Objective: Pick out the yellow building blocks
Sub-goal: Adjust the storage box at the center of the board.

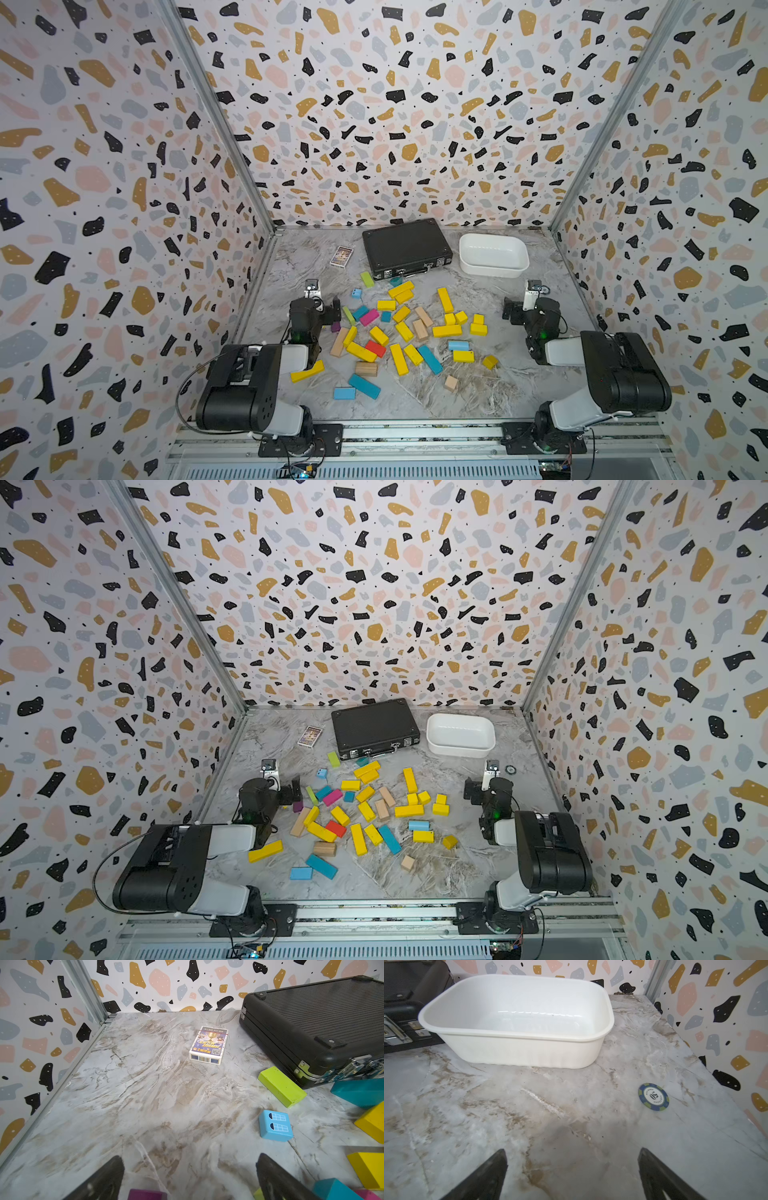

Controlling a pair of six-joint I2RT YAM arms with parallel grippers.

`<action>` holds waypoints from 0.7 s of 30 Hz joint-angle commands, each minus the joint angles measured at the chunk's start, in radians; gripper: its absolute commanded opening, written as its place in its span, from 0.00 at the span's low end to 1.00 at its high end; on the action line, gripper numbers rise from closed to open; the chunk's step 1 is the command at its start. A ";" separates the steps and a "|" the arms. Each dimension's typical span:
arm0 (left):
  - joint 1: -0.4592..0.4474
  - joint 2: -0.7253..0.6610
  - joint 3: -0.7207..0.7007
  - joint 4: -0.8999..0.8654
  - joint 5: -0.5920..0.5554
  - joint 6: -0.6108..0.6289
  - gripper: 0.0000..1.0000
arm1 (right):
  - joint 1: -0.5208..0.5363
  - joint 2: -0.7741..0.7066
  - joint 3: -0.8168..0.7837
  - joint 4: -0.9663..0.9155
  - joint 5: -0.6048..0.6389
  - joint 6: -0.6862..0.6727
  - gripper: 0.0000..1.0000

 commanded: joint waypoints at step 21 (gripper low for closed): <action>0.007 -0.015 -0.001 0.047 0.009 0.003 1.00 | -0.003 -0.008 0.023 0.006 0.011 0.007 1.00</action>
